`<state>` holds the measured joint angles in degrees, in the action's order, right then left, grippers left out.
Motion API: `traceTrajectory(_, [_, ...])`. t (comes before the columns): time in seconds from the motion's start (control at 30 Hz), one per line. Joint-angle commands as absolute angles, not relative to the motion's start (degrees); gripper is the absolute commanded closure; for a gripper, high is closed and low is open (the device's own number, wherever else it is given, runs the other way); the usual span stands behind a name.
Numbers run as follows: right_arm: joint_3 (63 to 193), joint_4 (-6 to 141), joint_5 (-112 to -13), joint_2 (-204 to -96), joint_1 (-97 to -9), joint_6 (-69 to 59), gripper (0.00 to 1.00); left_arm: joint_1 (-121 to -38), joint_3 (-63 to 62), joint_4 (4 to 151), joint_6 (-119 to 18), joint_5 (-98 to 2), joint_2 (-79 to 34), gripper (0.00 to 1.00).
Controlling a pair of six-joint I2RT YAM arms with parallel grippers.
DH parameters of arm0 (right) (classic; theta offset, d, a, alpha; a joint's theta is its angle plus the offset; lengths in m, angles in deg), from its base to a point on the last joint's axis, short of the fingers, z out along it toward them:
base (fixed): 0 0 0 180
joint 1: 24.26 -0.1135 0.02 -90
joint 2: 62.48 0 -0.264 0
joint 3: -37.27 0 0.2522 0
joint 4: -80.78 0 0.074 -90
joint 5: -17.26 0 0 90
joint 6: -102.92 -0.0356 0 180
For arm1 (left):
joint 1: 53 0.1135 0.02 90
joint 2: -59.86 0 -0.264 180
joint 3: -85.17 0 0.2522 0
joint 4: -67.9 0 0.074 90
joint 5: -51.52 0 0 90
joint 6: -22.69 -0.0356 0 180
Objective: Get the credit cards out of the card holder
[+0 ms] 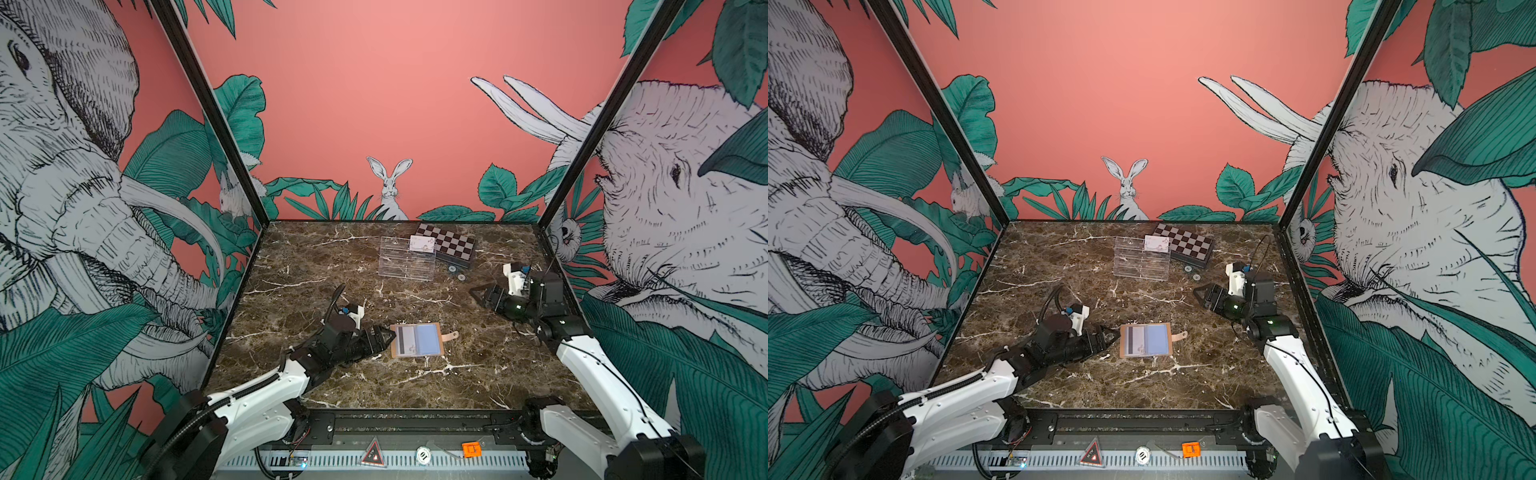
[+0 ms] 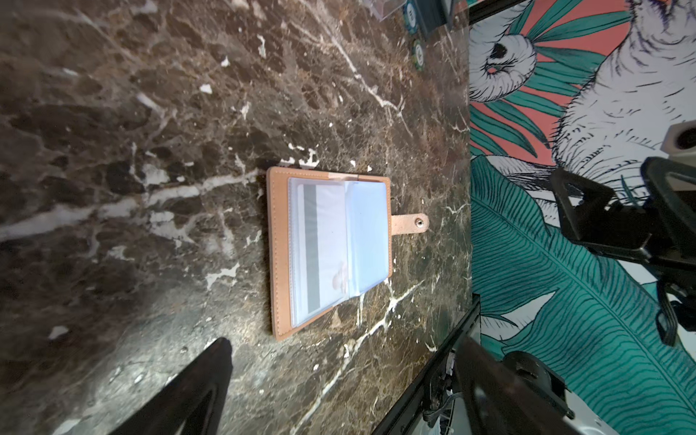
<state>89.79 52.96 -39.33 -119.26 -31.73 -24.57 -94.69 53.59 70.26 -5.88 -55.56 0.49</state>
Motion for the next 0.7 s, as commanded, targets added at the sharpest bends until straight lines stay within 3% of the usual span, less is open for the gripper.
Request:
traceTrajectory(0.0, [87.98, 59.05, -37.33, -119.97, -33.44, -27.5, 0.25, -94.48, 53.62, 65.26, -4.13, -58.12, -2.52, 0.08])
traceTrajectory(0.53, [81.18, 71.14, -45.16, -131.25, -52.2, -33.14, 0.43, -94.49, 52.36, 56.3, -3.06, -60.32, -15.0, 0.19])
traceTrajectory(0.67, [81.36, 73.1, -45.74, -135.05, -54.13, -33.68, 0.53, -94.48, 52.43, 52.29, -2.49, -61.14, -18.29, 0.21])
